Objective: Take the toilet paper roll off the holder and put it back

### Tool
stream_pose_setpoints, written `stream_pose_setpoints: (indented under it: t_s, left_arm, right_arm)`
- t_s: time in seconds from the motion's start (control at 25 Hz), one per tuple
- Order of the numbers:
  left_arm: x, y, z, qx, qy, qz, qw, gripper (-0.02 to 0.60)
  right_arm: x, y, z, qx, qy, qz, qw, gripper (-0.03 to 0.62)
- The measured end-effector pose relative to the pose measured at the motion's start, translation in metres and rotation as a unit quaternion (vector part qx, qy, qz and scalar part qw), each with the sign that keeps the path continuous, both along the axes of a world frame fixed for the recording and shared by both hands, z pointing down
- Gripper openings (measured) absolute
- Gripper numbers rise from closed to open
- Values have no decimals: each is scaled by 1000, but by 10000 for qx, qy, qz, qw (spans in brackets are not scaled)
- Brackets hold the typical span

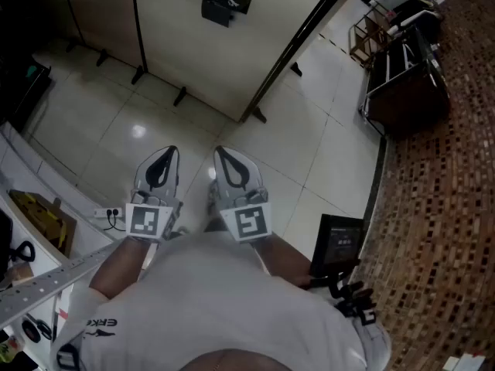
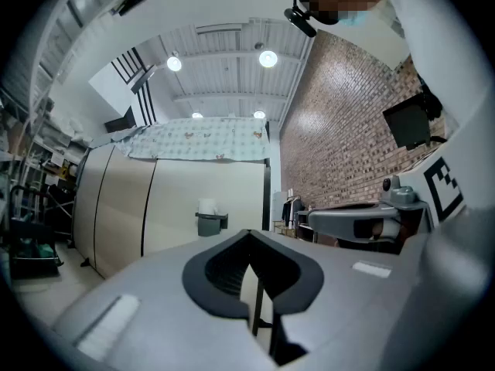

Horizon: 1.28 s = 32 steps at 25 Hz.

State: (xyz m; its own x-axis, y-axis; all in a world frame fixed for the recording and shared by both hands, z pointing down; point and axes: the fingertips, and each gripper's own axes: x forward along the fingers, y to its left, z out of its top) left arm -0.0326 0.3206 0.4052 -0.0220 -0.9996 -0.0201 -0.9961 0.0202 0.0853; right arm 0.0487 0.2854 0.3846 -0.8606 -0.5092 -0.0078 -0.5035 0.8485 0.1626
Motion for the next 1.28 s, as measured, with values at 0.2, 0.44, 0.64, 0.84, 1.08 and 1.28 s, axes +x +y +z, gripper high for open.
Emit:
stream_pose_setpoints:
  t_s: [0.2,0.44,0.64,0.84,1.08,1.28]
  left_arm:
    - [-13,-72,4,56,-127,-159,9998,2]
    - [-24,-168,-14,88,-194,-275,9994,2]
    - [-39,-218,-3,-5,-189,-408,9990,2]
    - [-53,-244,-4,-19,-281,-618,9977,2]
    - [-87,-274,-5,-131,-231,-787,9965,2]
    - [-124,-309,0,85,-287,-577,9979,2]
  right_arm:
    - [-7,-71,4,100,85,-125,9998,15]
    - [-11,-162,-16,257,-2,-228,9994,15]
    - [-22,-212,-4,113,5,-283,9995,15]
    - [-32,-248,0,-50,-9,-401,9992,15]
    - [-65,-284,-1,-89,16,-500,9987,15]
    - [-104,-316,1,26,75,-348,9994,15]
